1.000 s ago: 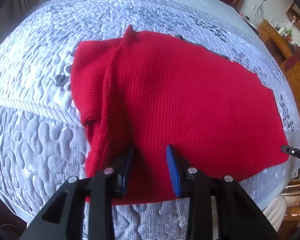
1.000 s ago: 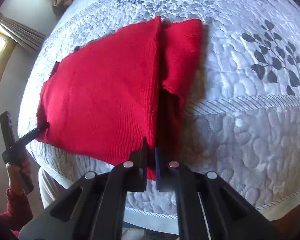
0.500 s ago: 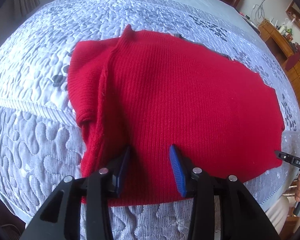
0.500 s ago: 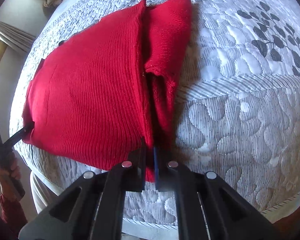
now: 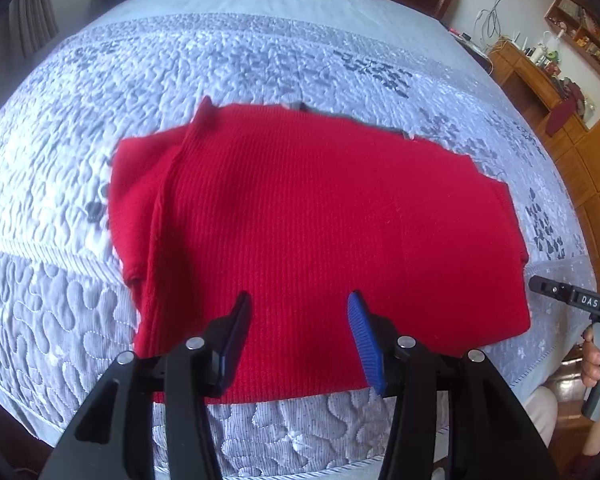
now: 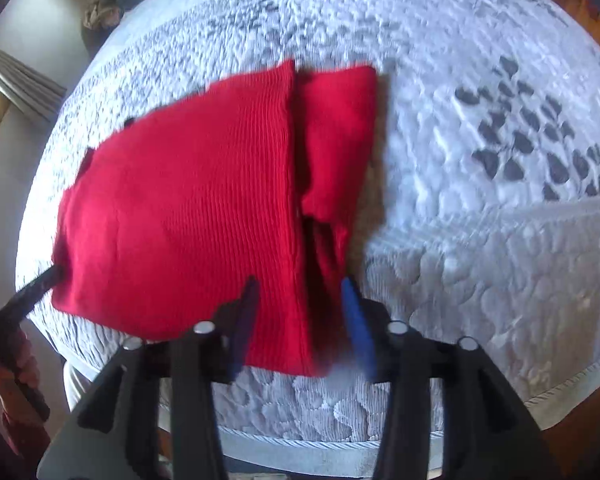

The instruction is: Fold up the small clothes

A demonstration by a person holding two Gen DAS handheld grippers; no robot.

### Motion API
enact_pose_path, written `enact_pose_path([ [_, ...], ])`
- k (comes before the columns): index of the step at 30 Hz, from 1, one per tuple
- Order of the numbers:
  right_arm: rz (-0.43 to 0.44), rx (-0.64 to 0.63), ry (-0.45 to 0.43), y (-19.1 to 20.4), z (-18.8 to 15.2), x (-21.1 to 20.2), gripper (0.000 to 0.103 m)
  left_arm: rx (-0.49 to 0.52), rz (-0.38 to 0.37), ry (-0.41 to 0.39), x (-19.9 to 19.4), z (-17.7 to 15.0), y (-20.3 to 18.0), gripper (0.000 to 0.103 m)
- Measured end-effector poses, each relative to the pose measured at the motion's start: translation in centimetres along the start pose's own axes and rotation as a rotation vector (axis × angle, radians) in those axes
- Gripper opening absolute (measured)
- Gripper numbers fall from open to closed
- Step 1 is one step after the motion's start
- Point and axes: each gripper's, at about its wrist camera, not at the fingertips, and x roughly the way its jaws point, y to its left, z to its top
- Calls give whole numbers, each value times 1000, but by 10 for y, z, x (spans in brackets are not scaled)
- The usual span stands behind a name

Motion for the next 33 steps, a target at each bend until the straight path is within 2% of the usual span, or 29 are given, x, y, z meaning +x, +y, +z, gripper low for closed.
enact_pose_path([
  [1,-6,3,-9,1,4,-3,59,3,1,-6,-2,2,-2,52],
  [6,-27,0,-46,10,25,-14,63,18,11,-33,-10,13,-9,54],
  [9,-47,-4,-54,15,36,-11,70,29,11,-46,-12,17,-10,55],
  [18,-62,28,-2,11,49,23,73,46,34,-52,4,34,-7,56],
  [28,-63,56,42,2,49,54,75,51,51,-20,38,44,3,57],
  [30,-62,56,42,2,50,56,74,54,57,-12,46,45,6,57],
  [33,-45,41,29,4,51,53,56,44,54,17,61,46,12,57],
])
